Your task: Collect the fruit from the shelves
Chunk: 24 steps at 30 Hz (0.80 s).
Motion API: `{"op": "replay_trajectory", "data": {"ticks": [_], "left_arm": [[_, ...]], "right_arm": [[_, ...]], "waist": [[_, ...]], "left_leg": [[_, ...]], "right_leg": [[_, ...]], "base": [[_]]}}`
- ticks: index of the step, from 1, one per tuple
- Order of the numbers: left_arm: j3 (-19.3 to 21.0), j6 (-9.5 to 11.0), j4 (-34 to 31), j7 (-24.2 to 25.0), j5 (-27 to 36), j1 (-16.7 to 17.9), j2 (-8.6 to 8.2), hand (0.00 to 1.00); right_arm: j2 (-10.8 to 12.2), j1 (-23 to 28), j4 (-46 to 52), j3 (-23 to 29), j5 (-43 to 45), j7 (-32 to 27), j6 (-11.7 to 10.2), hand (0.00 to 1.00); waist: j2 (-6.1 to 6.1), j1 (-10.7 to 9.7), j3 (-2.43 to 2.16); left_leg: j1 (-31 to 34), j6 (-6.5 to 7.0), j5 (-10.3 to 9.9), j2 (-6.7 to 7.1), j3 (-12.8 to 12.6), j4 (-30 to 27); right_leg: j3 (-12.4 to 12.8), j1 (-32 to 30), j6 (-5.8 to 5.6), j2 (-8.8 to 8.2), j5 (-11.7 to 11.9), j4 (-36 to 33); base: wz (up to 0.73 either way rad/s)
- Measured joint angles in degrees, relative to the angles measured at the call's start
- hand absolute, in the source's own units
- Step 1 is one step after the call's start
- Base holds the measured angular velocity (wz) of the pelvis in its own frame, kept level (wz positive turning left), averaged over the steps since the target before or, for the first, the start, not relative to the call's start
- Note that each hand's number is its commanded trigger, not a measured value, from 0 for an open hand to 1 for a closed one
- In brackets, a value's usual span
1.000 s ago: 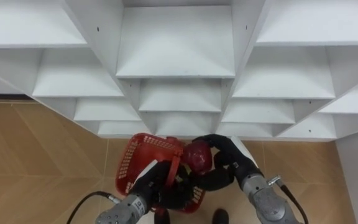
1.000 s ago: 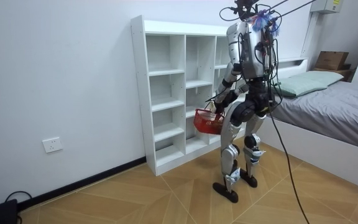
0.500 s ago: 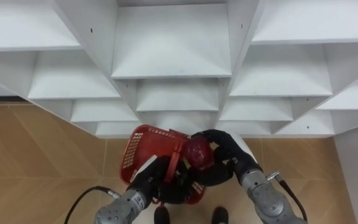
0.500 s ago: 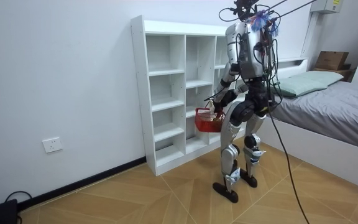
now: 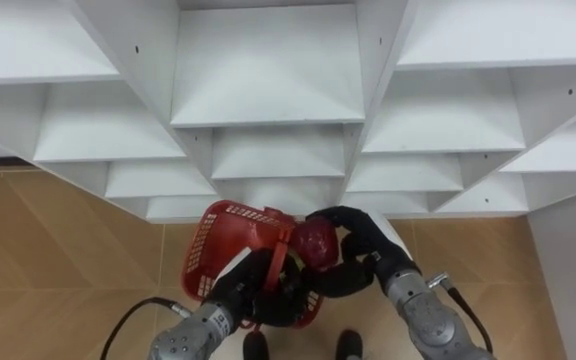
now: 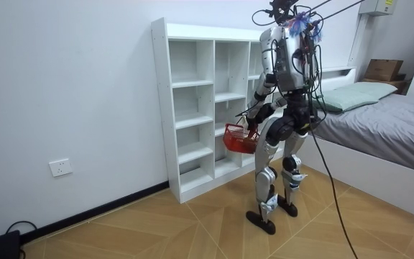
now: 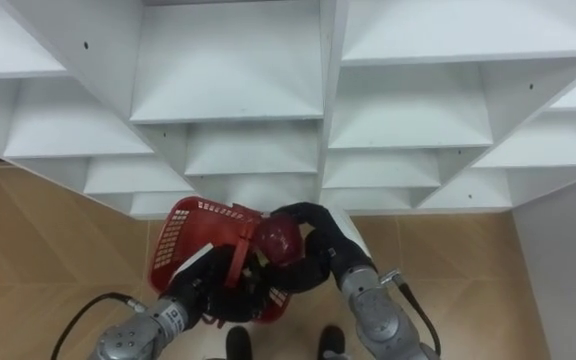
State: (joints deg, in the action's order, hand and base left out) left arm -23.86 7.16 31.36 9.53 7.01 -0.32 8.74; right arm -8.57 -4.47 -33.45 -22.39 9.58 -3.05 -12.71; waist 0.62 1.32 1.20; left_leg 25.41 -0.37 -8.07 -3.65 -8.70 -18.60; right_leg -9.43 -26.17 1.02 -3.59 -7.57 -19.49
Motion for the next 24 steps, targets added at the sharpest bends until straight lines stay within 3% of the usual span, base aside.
{"op": "replay_trajectory", "data": {"ticks": [10,24], "left_arm": [[0.0,0.0,0.0,0.0,0.0,0.0,0.22,1.00],[0.0,0.0,0.0,0.2,0.0,0.0,0.41,1.00]], "right_arm": [[0.2,-0.3,-2.0,0.0,0.0,0.0,-1.6,1.00],[0.2,-0.2,-2.1,-0.1,0.0,0.1,-1.8,1.00]], "waist": [[-0.01,-0.2,0.00],[0.01,-0.8,0.01]], "left_leg": [[0.0,0.00,0.0,-0.10,0.0,-0.1],[0.0,-0.01,0.0,-0.33,0.0,-0.1]], "right_leg": [[0.0,0.3,-0.04,0.16,0.2,0.8],[0.0,0.7,-0.05,0.34,0.3,1.0]], "base": [[0.00],[0.00]]}}
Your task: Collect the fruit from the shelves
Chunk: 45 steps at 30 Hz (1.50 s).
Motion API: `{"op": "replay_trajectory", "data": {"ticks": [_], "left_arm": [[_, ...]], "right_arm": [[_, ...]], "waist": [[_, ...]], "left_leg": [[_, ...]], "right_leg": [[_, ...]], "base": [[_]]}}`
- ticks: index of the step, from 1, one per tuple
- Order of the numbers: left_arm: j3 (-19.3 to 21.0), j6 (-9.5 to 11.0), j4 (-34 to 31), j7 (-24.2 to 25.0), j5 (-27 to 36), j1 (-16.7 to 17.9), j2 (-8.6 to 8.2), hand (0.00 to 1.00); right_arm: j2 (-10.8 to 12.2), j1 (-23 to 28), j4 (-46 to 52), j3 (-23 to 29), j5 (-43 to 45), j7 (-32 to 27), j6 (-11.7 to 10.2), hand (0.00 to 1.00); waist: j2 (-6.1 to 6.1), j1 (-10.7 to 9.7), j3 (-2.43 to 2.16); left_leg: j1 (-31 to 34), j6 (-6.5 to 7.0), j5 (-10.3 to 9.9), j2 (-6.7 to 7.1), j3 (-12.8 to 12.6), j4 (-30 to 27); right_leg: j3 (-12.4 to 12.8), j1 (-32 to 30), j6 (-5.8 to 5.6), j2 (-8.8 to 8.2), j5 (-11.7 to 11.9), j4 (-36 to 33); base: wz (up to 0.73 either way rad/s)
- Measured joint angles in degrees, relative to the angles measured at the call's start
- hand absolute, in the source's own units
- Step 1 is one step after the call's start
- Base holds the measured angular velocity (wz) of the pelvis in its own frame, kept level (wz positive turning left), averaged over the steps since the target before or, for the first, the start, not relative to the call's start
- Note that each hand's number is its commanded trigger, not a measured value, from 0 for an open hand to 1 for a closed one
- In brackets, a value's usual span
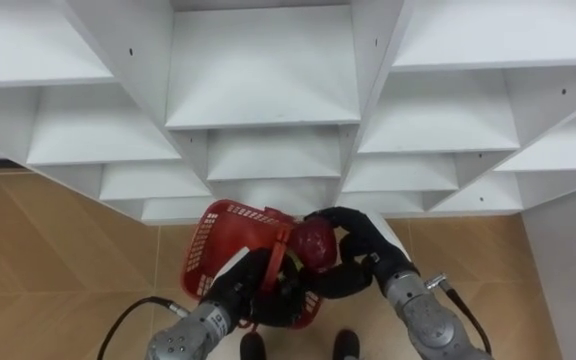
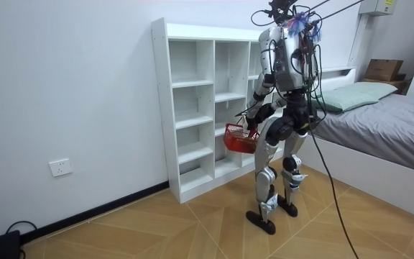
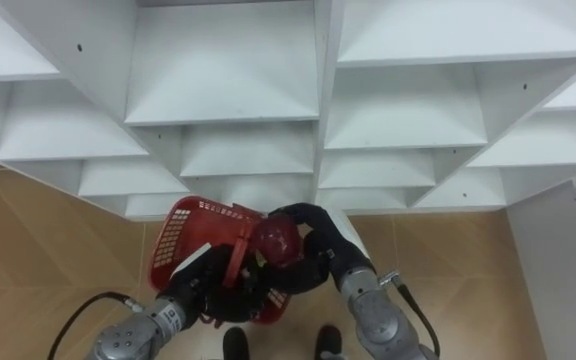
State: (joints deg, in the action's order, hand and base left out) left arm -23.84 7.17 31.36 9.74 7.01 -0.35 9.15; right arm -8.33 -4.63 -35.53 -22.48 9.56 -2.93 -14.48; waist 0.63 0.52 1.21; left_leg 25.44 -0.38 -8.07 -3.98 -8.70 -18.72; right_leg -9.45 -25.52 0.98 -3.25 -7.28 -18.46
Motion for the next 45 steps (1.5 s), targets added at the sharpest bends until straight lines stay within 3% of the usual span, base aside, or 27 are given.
{"op": "replay_trajectory", "data": {"ticks": [1,2,3,4,25,45], "left_arm": [[0.0,0.0,0.0,0.0,0.0,0.0,0.00,1.00],[0.0,0.0,0.0,0.0,0.0,0.0,0.00,1.00],[0.0,0.0,0.0,0.0,0.0,0.0,0.00,1.00],[0.1,0.0,0.0,0.1,0.0,0.0,0.00,1.00],[1.2,0.0,-1.0,0.4,0.0,-0.1,0.78,1.00],[1.2,0.0,-1.0,0.3,0.0,0.0,0.87,1.00]], "right_arm": [[0.0,0.0,0.0,0.0,0.0,0.0,0.0,0.95],[0.0,0.0,0.0,0.0,0.0,0.0,0.0,0.33],[0.0,0.0,0.0,0.0,0.0,0.0,0.0,0.10],[0.0,0.0,0.0,0.0,0.0,0.0,-0.1,0.00],[-0.1,0.1,-2.4,-0.1,0.0,3.3,-2.3,0.00],[-0.1,0.3,-2.5,0.0,0.0,5.0,-2.5,0.00]], "waist": [[0.01,0.0,0.00],[0.01,0.0,0.00],[0.01,0.0,0.01],[0.02,0.0,0.01],[0.32,0.1,-0.02],[0.63,0.0,0.13]], "left_leg": [[0.0,-0.01,0.0,-0.06,0.0,0.0],[0.0,-0.01,0.0,-0.08,0.0,0.0],[0.0,-0.02,0.0,-0.14,0.0,0.0],[0.0,-0.05,0.0,-0.24,-0.1,0.0],[0.0,-0.14,0.1,-0.40,-0.1,0.1],[0.0,-0.14,0.1,-0.39,-0.1,0.4]], "right_leg": [[0.0,0.0,0.02,0.05,0.0,0.0],[0.0,0.0,0.03,0.07,0.0,0.0],[0.0,0.0,0.08,0.14,0.0,0.1],[0.0,0.1,0.19,0.25,0.2,0.3],[-0.2,0.3,0.29,0.44,0.6,0.9],[-0.3,0.3,0.29,0.44,0.6,1.0]], "base": [[0.00],[0.00],[0.00],[0.00],[0.00],[0.00]]}}
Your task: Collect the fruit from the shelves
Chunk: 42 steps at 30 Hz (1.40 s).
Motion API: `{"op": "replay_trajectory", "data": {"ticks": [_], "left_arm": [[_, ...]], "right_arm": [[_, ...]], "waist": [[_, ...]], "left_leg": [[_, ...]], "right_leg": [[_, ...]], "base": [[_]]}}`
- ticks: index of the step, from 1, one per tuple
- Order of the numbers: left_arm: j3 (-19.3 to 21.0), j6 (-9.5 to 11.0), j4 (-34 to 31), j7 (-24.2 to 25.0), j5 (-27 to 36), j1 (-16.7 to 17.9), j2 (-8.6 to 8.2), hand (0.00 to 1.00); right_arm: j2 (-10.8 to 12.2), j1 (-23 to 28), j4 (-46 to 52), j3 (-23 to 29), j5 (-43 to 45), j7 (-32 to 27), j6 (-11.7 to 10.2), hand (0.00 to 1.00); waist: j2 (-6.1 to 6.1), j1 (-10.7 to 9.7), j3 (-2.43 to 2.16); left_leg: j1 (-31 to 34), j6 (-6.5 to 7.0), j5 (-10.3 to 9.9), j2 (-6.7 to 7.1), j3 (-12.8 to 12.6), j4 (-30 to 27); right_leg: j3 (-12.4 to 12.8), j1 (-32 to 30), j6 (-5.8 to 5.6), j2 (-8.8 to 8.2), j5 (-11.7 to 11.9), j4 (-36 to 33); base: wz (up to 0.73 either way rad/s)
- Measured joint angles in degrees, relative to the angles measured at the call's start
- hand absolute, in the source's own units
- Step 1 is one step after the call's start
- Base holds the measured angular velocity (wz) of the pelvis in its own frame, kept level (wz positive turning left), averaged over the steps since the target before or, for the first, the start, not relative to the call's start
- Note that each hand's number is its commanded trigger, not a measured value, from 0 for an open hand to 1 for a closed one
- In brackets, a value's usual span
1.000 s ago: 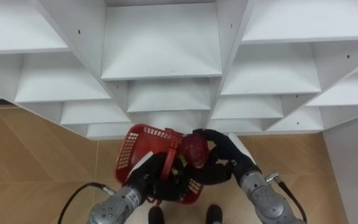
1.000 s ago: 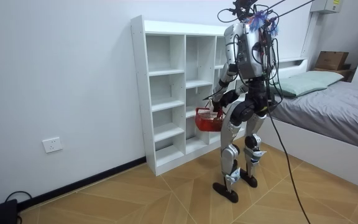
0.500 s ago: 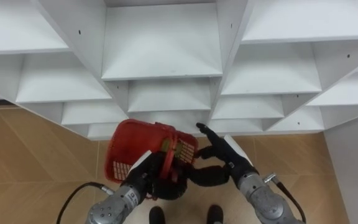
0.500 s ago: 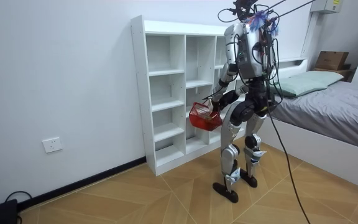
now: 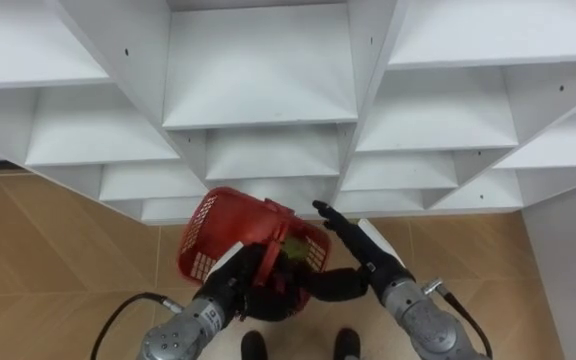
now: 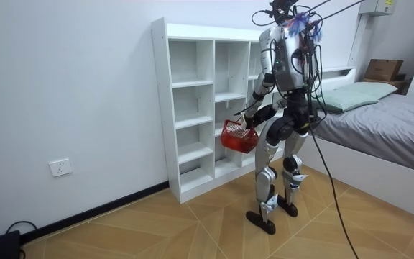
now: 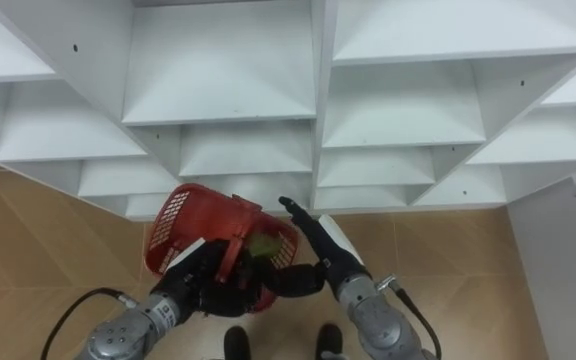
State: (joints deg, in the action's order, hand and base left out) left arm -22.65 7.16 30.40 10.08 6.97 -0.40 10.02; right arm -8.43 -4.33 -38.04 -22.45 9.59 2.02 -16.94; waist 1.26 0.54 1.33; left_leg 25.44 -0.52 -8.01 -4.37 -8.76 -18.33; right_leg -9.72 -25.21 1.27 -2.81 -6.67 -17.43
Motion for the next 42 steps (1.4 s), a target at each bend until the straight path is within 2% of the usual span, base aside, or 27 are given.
{"op": "replay_trajectory", "data": {"ticks": [4,7,9,10,12,16,23,26,28,30,34,38,39,42], "left_arm": [[0.2,0.0,-0.2,0.0,-4.3,0.0,-0.01,1.00],[0.2,0.0,0.9,0.0,-4.8,0.0,0.08,1.00],[0.3,0.7,2.0,0.1,-4.8,-0.1,0.15,1.00],[1.1,2.0,3.5,0.1,-4.8,0.0,0.08,1.00],[2.6,3.5,6.6,0.0,-4.8,-0.1,0.15,1.00],[4.6,3.6,13.8,-1.3,-5.1,0.6,0.89,1.00],[8.5,3.7,19.0,-2.2,-6.6,3.7,1.05,1.00],[10.0,3.7,23.1,-2.2,-6.5,4.6,1.14,1.00],[12.2,3.7,23.8,-2.4,-6.5,6.9,1.24,1.00],[13.5,3.7,24.4,-2.7,-6.5,8.1,1.31,1.00],[15.4,3.8,28.7,-4.5,-6.5,8.1,0.83,1.00],[17.4,3.8,30.3,-4.9,-6.5,8.3,0.56,1.00],[18.2,3.8,30.4,-4.9,-6.5,8.5,0.39,1.00],[20.3,3.7,30.4,-5.3,-6.3,9.3,-0.27,1.00]], "right_arm": [[0.0,0.5,-0.1,0.0,0.0,-0.2,0.3,0.00],[-0.1,0.7,-2.1,0.1,-0.1,-0.6,-0.1,0.00],[-0.3,0.9,-4.1,0.0,0.5,-0.5,0.6,0.00],[-0.7,1.0,-5.3,0.1,2.3,-0.2,1.9,0.00],[-1.2,1.8,-7.2,0.1,4.0,0.5,2.2,0.00],[-2.5,4.9,-10.6,0.3,4.2,0.6,3.6,0.00],[-3.1,7.2,-15.7,4.9,3.7,0.6,5.4,0.00],[-2.6,7.3,-19.8,6.3,0.4,0.3,5.6,0.00],[-2.7,8.8,-20.6,7.5,-1.6,0.0,5.7,0.00],[-2.7,9.8,-21.2,8.2,-4.2,-0.1,5.7,0.00],[-2.6,10.7,-24.9,10.3,-9.8,-0.3,5.8,0.00],[-2.0,10.9,-27.3,13.2,-10.6,-0.7,5.8,0.00],[-1.7,11.0,-27.8,14.4,-11.6,-0.7,5.8,0.00],[-0.7,11.2,-29.9,16.3,-14.8,-0.5,6.1,0.00]], "waist": [[0.05,0.8,-0.04],[0.08,1.2,-0.05],[0.07,1.5,-0.05],[0.01,1.6,-0.06],[-0.07,1.6,-0.07],[-0.23,1.4,-0.18],[-0.47,1.4,-0.41],[-0.62,1.4,-0.54],[-1.07,1.4,-1.08],[-1.42,1.4,-1.28],[-1.65,1.5,-1.40],[-1.72,1.2,-1.38],[-1.74,1.1,-1.12],[-2.01,1.0,-1.07]], "left_leg": [[-0.2,0.00,0.0,0.01,-0.1,0.0],[-1.3,0.00,0.0,0.05,-0.5,0.3],[-2.6,-0.04,0.0,0.07,-0.5,1.0],[-3.5,-0.06,0.0,0.18,-0.5,1.4],[-4.8,-0.18,0.1,0.38,-0.5,2.2],[-7.4,-0.32,0.2,0.26,-0.5,3.1],[-10.2,-0.45,0.3,0.30,-0.5,4.4],[-12.8,-0.52,0.3,0.45,-0.3,5.3],[-14.7,-0.69,0.4,0.69,-0.1,6.6],[-16.0,-0.70,0.4,0.86,0.4,7.1],[-20.0,-0.69,0.4,1.31,0.9,8.7],[-21.5,-0.81,0.3,1.31,0.9,9.0],[-22.2,-0.83,0.3,1.30,0.9,9.0],[-23.3,-0.91,0.2,1.30,1.1,9.2]], "right_leg": [[0.2,0.1,0.00,0.00,0.0,-0.1],[0.2,0.9,-0.01,-0.04,0.0,0.0],[0.1,2.3,-0.08,0.04,0.1,0.8],[0.2,3.0,-0.12,0.02,0.1,0.9],[0.3,4.0,-0.18,-0.03,0.0,1.1],[0.3,6.9,-0.19,0.37,0.2,2.8],[-0.3,9.9,-0.24,0.44,0.2,4.0],[-0.3,12.4,-0.35,0.52,0.1,5.0],[-0.3,14.2,-0.49,0.57,0.0,5.8],[-0.5,15.8,-0.63,0.58,-0.1,6.4],[-0.8,19.7,-1.14,0.47,-0.4,7.8],[-1.0,21.5,-1.14,0.48,-0.6,7.9],[-1.0,22.2,-1.13,0.49,-0.6,8.0],[-1.1,23.4,-1.17,0.49,-1.0,8.0]], "base": [[0.00],[-0.05],[0.00],[0.00],[-0.04],[-0.01],[0.02],[0.00],[0.05],[0.13],[0.08],[0.00],[0.00],[0.03]]}}
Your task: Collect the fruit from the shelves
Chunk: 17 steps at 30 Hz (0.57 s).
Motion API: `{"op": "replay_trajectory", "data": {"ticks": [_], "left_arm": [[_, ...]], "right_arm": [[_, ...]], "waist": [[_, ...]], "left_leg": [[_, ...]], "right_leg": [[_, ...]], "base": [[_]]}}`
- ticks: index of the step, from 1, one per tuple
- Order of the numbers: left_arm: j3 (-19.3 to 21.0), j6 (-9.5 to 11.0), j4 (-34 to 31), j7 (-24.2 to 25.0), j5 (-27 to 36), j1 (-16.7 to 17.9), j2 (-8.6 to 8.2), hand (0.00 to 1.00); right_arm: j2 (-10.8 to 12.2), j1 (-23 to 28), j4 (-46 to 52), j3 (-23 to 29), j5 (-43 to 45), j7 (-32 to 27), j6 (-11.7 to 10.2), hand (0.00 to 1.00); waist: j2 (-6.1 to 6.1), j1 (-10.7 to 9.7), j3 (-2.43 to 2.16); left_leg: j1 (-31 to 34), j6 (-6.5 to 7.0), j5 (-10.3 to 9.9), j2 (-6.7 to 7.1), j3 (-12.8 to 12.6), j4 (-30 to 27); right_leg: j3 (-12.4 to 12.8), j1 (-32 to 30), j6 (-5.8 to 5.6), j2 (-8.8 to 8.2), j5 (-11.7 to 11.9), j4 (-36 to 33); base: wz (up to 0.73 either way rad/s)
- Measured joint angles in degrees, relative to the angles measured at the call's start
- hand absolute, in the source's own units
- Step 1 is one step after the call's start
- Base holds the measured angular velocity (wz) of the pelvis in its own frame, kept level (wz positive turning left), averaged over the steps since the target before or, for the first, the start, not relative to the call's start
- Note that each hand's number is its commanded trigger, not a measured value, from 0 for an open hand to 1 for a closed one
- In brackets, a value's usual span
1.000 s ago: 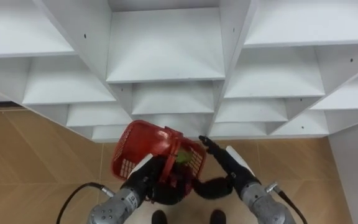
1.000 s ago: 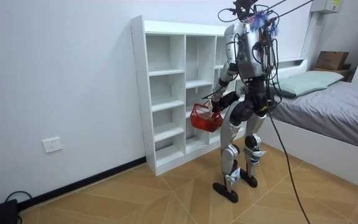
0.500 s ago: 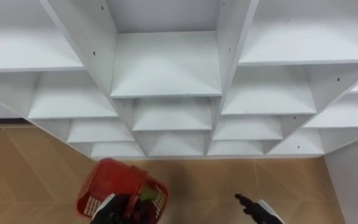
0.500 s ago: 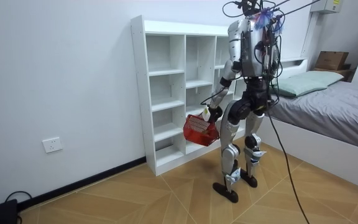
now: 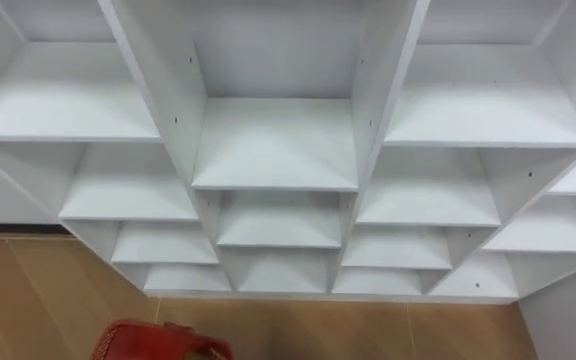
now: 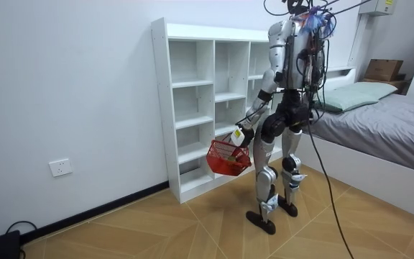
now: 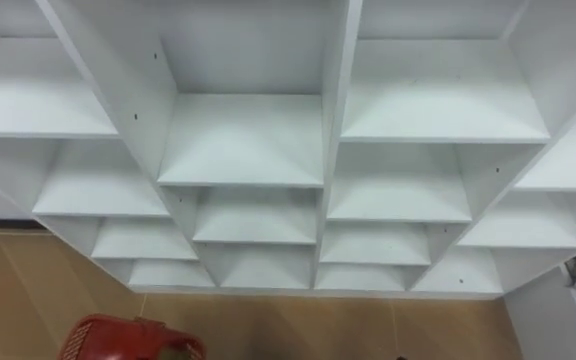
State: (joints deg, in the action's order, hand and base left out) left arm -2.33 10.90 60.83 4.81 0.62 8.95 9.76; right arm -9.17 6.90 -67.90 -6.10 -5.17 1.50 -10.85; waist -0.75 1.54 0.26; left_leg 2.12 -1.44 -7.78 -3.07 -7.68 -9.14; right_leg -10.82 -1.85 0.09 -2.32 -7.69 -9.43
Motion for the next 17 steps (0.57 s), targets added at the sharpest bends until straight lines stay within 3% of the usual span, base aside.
{"op": "replay_trajectory", "data": {"ticks": [2,8,17], "left_arm": [[1.0,0.0,0.0,-0.8,0.0,0.6,-0.38,1.00],[4.7,-0.5,1.1,-2.2,-0.1,1.8,-1.42,1.00],[8.1,-3.4,3.0,-2.0,-0.1,1.7,-1.63,1.00]], "right_arm": [[0.5,0.0,-1.3,0.9,-1.7,0.2,0.5,0.00],[0.7,0.0,-3.8,1.9,-4.6,1.4,1.5,0.00],[0.8,0.0,-6.4,5.8,-8.0,3.7,3.5,0.00]], "waist": [[-0.26,0.0,0.07],[-0.55,0.0,-0.27],[-0.92,-0.2,-0.40]], "left_leg": [[-1.2,-0.12,-0.1,0.00,0.1,0.3],[-3.3,-0.41,-0.7,-0.09,0.4,0.5],[-3.9,-0.45,-1.0,-0.07,0.6,0.5]], "right_leg": [[0.0,0.9,-0.04,0.05,-0.2,0.3],[-0.2,3.0,-0.05,0.25,-0.9,0.8],[-0.5,4.0,-0.08,0.29,-1.1,1.2]], "base": [[0.02],[0.01],[0.00]]}}
